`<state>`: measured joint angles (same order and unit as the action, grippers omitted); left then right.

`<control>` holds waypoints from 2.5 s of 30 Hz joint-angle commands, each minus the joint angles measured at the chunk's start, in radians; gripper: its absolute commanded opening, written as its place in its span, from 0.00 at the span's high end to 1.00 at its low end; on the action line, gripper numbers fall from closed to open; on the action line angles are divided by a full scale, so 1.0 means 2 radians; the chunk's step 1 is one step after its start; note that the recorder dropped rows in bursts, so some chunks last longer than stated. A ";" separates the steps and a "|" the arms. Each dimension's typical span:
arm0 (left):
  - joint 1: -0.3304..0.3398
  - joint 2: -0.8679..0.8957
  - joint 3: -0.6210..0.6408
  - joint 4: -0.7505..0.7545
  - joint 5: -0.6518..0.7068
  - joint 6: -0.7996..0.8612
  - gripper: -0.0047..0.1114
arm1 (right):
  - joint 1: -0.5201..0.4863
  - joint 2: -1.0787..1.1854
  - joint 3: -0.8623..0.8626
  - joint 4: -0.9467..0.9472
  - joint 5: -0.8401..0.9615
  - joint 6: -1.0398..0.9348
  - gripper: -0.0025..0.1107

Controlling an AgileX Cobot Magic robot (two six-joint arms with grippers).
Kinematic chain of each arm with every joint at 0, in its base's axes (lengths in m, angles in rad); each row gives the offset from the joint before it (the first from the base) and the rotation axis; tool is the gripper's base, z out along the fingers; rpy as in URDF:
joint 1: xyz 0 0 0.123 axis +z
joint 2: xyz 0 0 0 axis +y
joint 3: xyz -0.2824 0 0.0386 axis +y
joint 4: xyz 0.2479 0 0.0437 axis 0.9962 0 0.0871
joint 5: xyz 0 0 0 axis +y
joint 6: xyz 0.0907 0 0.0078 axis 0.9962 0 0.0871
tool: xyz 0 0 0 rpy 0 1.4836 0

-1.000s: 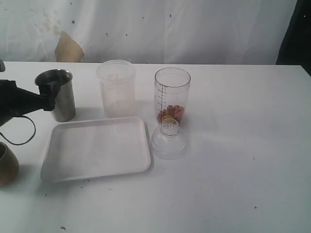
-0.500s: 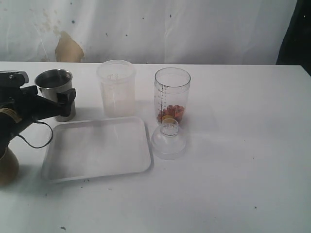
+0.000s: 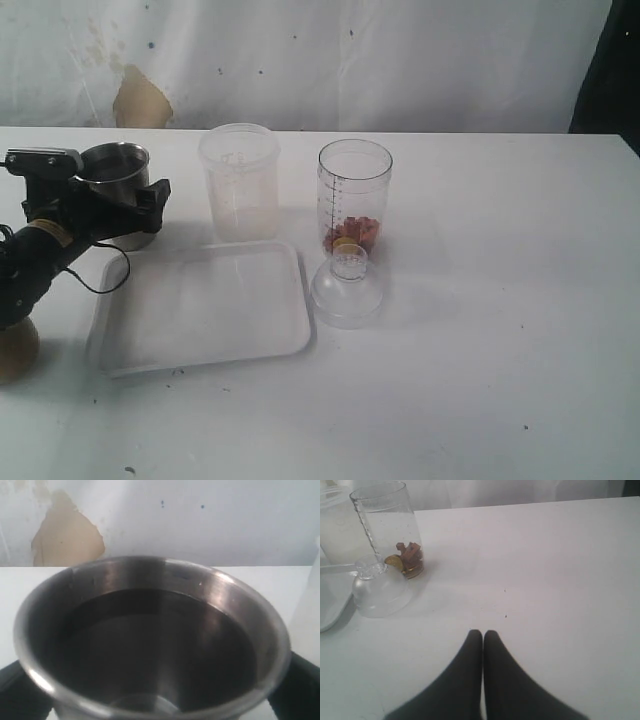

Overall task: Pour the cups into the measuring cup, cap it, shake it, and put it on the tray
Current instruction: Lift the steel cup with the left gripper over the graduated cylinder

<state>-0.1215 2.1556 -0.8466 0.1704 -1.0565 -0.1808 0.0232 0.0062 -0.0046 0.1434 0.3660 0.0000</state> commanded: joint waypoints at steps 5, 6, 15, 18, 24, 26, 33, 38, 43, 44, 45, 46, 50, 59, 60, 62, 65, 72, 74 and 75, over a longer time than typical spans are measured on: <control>0.000 0.000 -0.002 -0.020 -0.012 -0.001 0.11 | 0.003 -0.003 0.002 -0.001 -0.004 0.000 0.98; 0.000 0.000 -0.002 -0.021 -0.012 -0.001 0.11 | 0.003 -0.003 0.002 -0.001 -0.004 0.000 0.98; 0.000 0.000 -0.020 -0.010 0.005 -0.002 0.89 | 0.003 -0.003 0.002 -0.001 -0.004 0.000 0.98; 0.000 -0.006 -0.019 0.012 -0.005 0.001 0.96 | 0.003 -0.003 0.002 -0.001 -0.004 0.000 0.98; 0.000 -0.059 -0.019 0.013 0.020 0.025 0.96 | 0.003 -0.003 0.002 -0.001 -0.004 0.009 0.98; 0.000 -0.082 -0.019 0.013 0.033 0.025 0.96 | 0.003 -0.003 0.002 -0.001 -0.004 0.011 0.98; -0.001 -0.196 -0.019 0.059 0.057 0.000 0.96 | 0.003 -0.003 0.002 -0.001 -0.004 0.011 0.98; -0.004 -0.246 -0.019 0.116 0.106 -0.059 0.96 | 0.003 -0.003 0.002 -0.001 -0.004 0.011 0.98; -0.031 -0.287 -0.019 0.126 0.188 -0.070 0.96 | 0.003 -0.003 0.002 -0.001 -0.004 0.011 0.98; -0.038 -0.291 -0.019 0.126 0.200 -0.070 0.96 | 0.003 -0.003 0.002 -0.001 -0.004 0.011 0.98; -0.046 -0.294 -0.019 0.126 0.209 -0.070 0.96 | 0.003 -0.003 0.002 -0.001 -0.004 0.011 0.98; -0.053 -0.296 -0.020 0.126 0.216 -0.070 0.96 | 0.003 -0.003 0.002 -0.001 -0.004 0.011 0.98; -0.086 -0.298 -0.035 0.125 0.259 -0.070 0.96 | 0.003 -0.003 0.002 -0.001 -0.004 0.011 0.98; -0.146 -0.287 -0.094 0.113 0.345 -0.068 0.96 | 0.003 -0.003 0.002 -0.001 -0.004 0.011 0.98; -0.151 -0.282 -0.101 0.113 0.351 -0.068 0.96 | 0.003 -0.003 0.002 -0.001 -0.004 0.011 0.98; -0.159 -0.270 -0.117 0.113 0.368 -0.068 0.96 | 0.003 -0.003 0.002 -0.001 -0.004 0.011 0.98; -0.171 -0.249 -0.142 0.113 0.399 -0.068 0.96 | 0.003 -0.003 0.002 -0.001 -0.004 0.011 0.98; -0.200 -0.197 -0.207 0.114 0.462 -0.067 0.96 | 0.003 -0.003 0.002 -0.001 -0.004 0.011 0.98; -0.205 -0.185 -0.223 0.114 0.476 -0.067 0.96 | 0.003 -0.003 0.002 -0.001 -0.004 0.011 0.98; -0.207 -0.180 -0.231 0.114 0.480 -0.067 0.96 | 0.003 -0.003 0.002 -0.001 -0.004 0.011 0.98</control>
<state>-0.5188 1.7829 -1.2562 0.4065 -0.0858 -0.3146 0.0232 0.0062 -0.0046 0.1434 0.3660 0.0183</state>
